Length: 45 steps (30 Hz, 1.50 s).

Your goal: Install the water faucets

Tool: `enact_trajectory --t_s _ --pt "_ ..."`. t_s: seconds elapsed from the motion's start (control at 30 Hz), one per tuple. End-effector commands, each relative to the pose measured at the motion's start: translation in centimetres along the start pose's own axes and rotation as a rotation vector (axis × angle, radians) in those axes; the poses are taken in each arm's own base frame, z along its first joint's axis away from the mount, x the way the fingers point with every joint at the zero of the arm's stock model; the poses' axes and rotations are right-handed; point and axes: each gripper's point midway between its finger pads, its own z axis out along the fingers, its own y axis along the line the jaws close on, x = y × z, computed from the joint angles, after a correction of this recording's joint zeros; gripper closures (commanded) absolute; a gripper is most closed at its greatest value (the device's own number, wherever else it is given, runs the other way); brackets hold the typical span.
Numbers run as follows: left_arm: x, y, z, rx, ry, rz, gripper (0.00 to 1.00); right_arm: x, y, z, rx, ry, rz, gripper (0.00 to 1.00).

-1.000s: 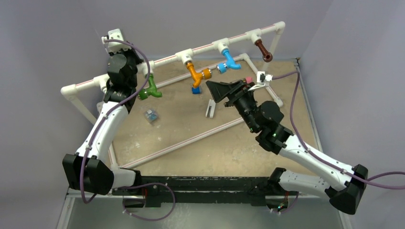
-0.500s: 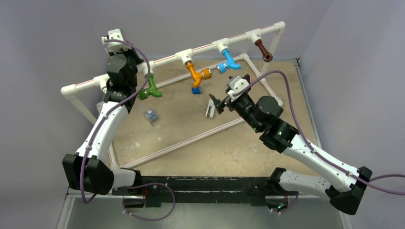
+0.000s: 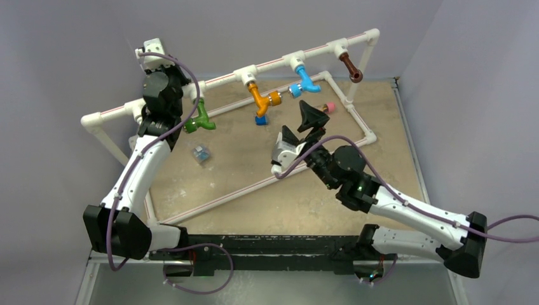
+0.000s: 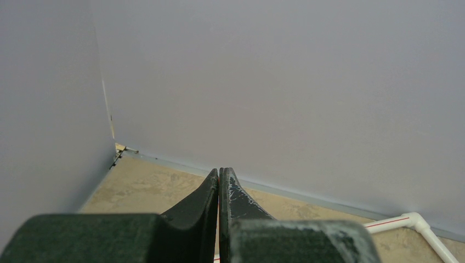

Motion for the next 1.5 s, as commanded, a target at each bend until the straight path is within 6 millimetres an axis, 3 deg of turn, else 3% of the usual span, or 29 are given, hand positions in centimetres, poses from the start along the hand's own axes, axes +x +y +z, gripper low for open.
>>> enact_trajectory --t_s 0.0,0.37,0.87,1.07,1.2,1.47 --pt "12.5 1.0 -2.0 0.019 0.385 0.124 1.0 -2.3 -2.9 0.5 0.17 -0.033 -0.262 0.02" --pt "12.4 1.1 -2.0 0.016 0.382 0.128 1.0 -4.8 -2.1 3.1 0.257 -0.084 -0.476 0.02" --pt "12.4 1.2 -2.0 0.015 0.382 0.13 1.0 -6.2 0.0 6.5 0.201 -0.126 -0.448 0.06" --pt "12.5 1.2 -2.0 0.014 0.384 0.13 1.0 -6.4 0.4 7.9 0.153 -0.123 -0.395 0.2" --pt "12.4 1.2 -2.0 0.015 0.382 0.131 1.0 -5.4 0.9 8.7 0.121 -0.094 -0.373 0.34" --pt "12.5 1.2 -2.0 0.015 0.384 0.132 1.0 -3.2 1.2 8.9 0.118 -0.037 -0.309 0.5"
